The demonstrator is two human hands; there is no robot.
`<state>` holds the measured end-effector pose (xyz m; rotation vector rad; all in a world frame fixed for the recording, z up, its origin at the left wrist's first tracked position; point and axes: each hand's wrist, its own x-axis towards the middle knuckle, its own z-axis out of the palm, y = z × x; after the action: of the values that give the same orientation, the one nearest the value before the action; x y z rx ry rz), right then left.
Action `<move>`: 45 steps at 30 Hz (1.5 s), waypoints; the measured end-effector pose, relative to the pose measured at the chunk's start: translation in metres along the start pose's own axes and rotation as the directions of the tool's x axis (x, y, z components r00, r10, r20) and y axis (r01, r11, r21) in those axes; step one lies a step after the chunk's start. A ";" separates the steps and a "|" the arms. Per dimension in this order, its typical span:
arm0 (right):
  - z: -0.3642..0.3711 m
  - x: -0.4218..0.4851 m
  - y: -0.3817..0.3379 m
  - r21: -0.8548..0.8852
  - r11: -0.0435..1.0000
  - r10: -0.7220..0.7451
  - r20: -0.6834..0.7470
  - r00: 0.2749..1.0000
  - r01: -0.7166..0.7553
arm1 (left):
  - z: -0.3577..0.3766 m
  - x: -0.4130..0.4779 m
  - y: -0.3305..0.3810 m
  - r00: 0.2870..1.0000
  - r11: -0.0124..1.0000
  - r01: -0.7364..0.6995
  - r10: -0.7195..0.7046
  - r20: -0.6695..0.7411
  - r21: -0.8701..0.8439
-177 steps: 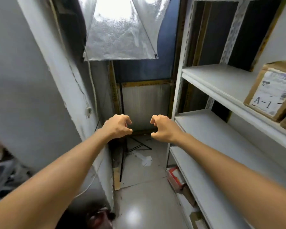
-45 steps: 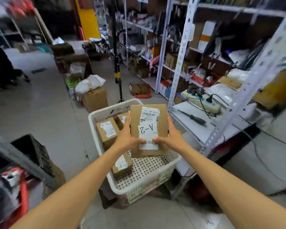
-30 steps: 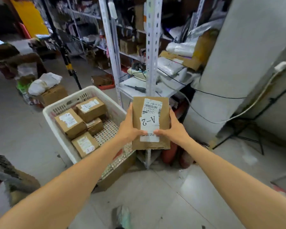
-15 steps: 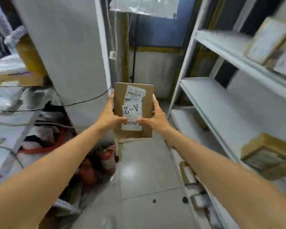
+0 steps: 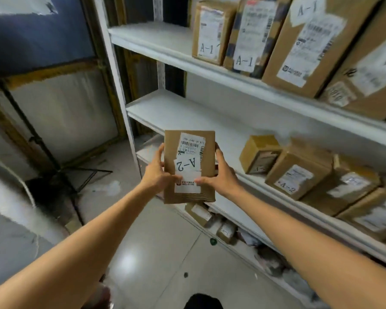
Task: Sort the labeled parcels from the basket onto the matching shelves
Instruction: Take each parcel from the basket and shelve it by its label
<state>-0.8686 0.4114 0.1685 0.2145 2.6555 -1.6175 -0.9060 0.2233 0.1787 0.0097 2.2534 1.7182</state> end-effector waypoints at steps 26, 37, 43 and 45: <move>-0.044 0.172 0.088 0.096 0.950 0.304 -0.492 0.816 -0.296 | 0.094 0.271 0.040 0.896 0.986 -0.059 -0.016 0.444 0.155; -0.030 0.175 0.087 0.159 0.882 0.456 -0.523 0.720 -0.444 | 0.102 0.305 0.031 0.791 0.981 -0.107 -0.015 0.612 0.161; -0.034 0.174 0.071 0.022 0.779 0.586 -0.383 0.714 -0.627 | 0.088 0.315 0.038 0.811 0.932 -0.188 -0.031 0.584 0.311; -0.034 0.179 0.060 -0.068 0.791 0.567 -0.295 0.769 -0.609 | 0.075 0.319 0.040 0.844 0.901 -0.208 -0.031 0.535 0.381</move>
<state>-1.0366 0.4873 0.1148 1.1996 2.4686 -1.2211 -1.1990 0.3654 0.1232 0.6237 2.1525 1.0356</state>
